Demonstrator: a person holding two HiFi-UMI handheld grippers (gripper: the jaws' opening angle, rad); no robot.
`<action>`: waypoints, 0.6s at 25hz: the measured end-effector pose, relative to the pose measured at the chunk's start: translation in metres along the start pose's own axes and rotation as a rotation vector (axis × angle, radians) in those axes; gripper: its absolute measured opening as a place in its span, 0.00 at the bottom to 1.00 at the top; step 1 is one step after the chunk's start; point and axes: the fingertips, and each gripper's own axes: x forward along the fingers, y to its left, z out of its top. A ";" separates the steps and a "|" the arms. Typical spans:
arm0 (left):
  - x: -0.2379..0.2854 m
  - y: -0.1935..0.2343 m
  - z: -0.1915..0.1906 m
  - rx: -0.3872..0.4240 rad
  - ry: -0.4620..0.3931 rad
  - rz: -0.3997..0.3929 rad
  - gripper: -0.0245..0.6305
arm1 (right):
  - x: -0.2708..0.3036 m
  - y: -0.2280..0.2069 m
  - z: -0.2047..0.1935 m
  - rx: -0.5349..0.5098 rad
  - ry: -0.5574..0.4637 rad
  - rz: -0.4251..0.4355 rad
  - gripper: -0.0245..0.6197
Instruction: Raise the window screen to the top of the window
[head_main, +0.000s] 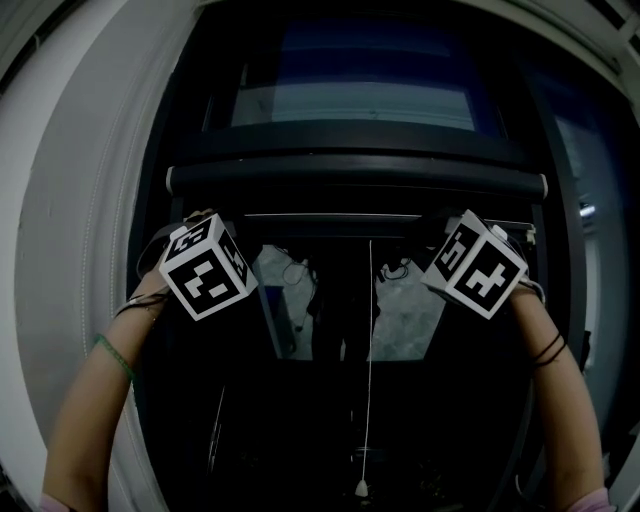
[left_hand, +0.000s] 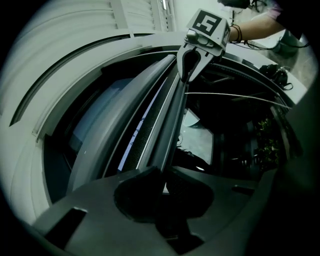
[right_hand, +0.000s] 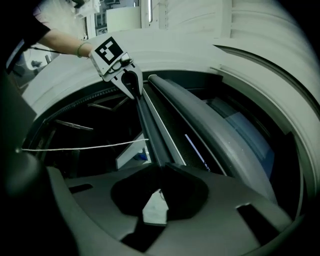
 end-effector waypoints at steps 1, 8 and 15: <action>0.002 0.006 0.001 -0.002 0.000 0.002 0.11 | 0.002 -0.005 0.002 0.000 -0.002 -0.008 0.11; 0.009 0.046 0.015 -0.057 -0.023 0.043 0.11 | 0.009 -0.046 0.013 0.021 0.009 -0.072 0.12; 0.004 0.054 0.019 -0.139 -0.086 0.070 0.12 | 0.006 -0.054 0.015 0.124 -0.036 -0.058 0.13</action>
